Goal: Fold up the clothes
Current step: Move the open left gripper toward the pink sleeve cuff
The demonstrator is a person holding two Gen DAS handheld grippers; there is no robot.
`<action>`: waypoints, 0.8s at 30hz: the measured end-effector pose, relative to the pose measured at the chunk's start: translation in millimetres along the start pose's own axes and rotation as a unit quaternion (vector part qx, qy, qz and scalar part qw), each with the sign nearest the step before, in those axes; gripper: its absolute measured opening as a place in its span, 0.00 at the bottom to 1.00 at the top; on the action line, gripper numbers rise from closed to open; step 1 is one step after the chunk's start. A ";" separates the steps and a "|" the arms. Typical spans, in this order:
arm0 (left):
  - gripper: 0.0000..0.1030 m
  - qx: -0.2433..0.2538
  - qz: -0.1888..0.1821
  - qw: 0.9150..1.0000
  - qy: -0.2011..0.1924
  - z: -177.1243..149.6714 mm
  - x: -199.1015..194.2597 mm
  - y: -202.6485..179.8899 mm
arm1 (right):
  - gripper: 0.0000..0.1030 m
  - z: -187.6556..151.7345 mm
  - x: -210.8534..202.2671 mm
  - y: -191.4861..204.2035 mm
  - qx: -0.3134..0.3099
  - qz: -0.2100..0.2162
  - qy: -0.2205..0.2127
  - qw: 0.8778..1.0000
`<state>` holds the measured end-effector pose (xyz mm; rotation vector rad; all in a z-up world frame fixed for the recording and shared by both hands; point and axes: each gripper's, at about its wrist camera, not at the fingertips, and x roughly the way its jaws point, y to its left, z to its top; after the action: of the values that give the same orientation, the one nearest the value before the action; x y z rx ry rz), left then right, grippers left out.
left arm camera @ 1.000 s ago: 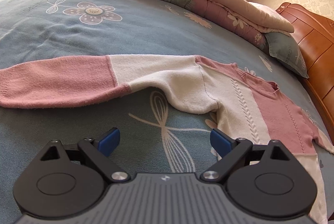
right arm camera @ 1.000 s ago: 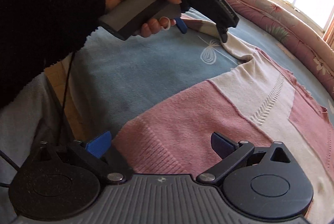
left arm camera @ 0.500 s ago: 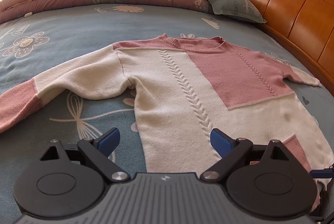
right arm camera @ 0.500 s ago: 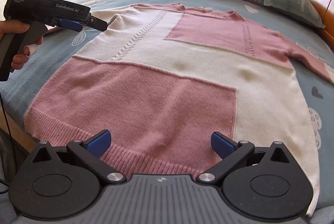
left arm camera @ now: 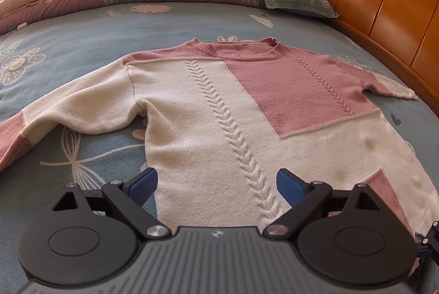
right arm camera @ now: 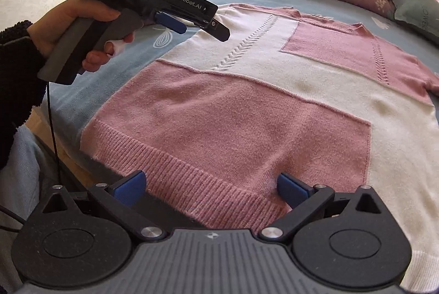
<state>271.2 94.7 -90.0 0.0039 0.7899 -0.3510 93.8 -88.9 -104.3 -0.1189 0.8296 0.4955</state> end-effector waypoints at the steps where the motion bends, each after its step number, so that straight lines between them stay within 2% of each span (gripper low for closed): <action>1: 0.91 0.003 -0.002 1.000 -0.001 0.2 0.1 -2.1 | 1.00 -0.8 -0.7 -0.1 0.000 -0.001 0.003 1.000; 4: 0.91 0.006 -0.009 1.000 -0.002 3.5 1.9 -9.8 | 1.00 5.7 -10.9 -7.8 0.018 -0.017 -0.037 0.999; 9: 0.91 0.016 -0.022 1.000 -0.005 9.7 6.1 -26.4 | 1.00 -0.3 7.1 -23.2 0.059 -0.046 0.009 0.997; 11: 0.91 0.025 -0.024 0.999 -0.001 9.7 10.3 -32.9 | 1.00 -4.4 3.9 -21.1 0.045 -0.053 0.003 0.998; 14: 0.91 0.036 -0.023 0.999 0.012 7.3 19.1 -40.8 | 1.00 -5.4 1.9 -25.5 0.061 -0.049 0.000 0.997; 18: 0.91 0.037 -0.018 0.998 0.045 -1.3 36.8 -44.7 | 1.00 -7.4 3.2 -23.4 0.059 -0.057 -0.004 0.997; 20: 0.94 0.043 -0.016 0.998 0.044 -5.5 39.8 -45.9 | 1.00 -8.1 5.6 -19.4 0.049 -0.070 -0.001 0.996; 24: 0.95 0.037 -0.026 0.998 0.041 -4.7 36.7 -41.9 | 1.00 -9.0 6.8 -18.6 0.052 -0.079 -0.009 0.995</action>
<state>278.8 44.5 -113.5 0.0668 0.8582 -0.4304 100.3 -105.4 -117.0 -0.0833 0.8199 0.3029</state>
